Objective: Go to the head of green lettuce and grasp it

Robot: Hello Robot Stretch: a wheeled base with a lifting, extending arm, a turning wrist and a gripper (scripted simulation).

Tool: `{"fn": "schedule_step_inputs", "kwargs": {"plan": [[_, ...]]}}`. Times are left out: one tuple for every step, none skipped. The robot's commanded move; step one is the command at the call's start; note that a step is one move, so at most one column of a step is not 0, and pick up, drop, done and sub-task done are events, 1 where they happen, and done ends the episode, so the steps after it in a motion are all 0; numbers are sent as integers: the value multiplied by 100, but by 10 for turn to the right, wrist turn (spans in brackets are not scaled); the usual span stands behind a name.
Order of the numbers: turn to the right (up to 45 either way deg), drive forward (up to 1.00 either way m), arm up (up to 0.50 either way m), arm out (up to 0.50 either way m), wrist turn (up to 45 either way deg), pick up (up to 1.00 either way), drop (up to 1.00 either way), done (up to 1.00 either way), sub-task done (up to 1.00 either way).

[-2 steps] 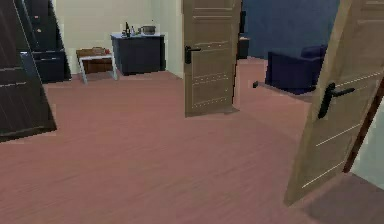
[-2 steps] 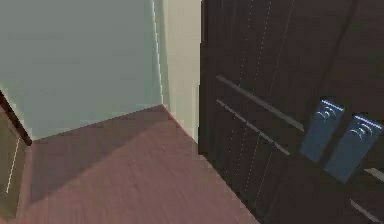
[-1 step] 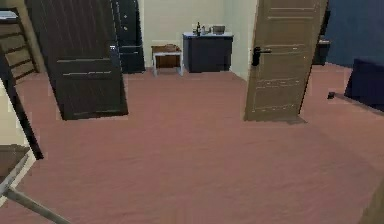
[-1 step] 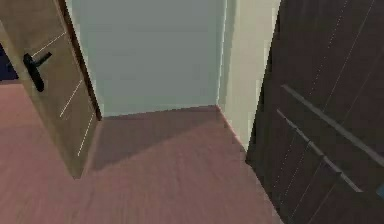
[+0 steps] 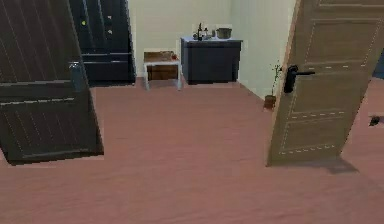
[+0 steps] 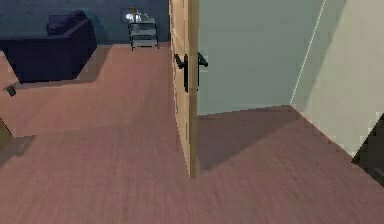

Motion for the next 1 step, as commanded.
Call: {"fn": "schedule_step_inputs", "kwargs": {"plan": [[-30,0,0,0,0,0,0,0,0]]}}
